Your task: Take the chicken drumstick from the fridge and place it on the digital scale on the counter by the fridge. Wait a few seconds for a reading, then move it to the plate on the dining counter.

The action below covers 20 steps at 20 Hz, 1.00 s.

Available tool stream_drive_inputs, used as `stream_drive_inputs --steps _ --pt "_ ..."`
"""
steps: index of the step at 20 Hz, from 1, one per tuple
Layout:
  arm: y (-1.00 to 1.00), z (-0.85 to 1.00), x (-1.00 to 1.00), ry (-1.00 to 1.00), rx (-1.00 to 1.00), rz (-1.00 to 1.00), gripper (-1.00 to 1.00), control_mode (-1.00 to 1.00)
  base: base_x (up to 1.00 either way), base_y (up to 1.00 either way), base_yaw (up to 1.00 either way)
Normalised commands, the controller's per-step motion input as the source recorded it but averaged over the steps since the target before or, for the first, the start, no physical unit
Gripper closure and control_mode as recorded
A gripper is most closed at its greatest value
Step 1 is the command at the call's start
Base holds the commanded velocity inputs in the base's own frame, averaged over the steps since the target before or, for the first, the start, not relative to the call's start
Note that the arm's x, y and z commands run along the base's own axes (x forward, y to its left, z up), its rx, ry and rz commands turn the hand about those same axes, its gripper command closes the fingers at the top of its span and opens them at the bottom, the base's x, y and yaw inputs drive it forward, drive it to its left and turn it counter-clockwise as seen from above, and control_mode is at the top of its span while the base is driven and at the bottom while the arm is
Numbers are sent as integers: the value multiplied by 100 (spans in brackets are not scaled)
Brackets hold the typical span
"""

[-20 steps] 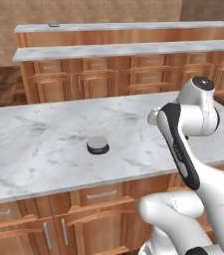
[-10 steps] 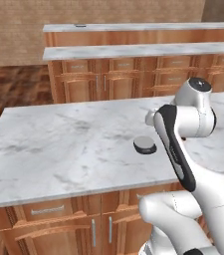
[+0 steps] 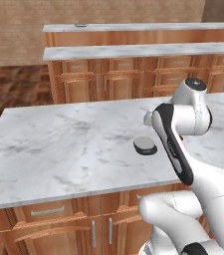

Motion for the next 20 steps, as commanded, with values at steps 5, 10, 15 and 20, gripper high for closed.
stream_drive_inputs --steps 5,10,15,20 --pt "-14 -54 97 21 -2 0 100 -100 0 0 0" --pt "-13 -59 82 18 -4 0 100 -100 0 0 0" --pt "-2 -63 71 10 -5 0 100 -100 0 0 0" --pt "-14 -54 52 8 -2 0 100 -100 0 0 0"
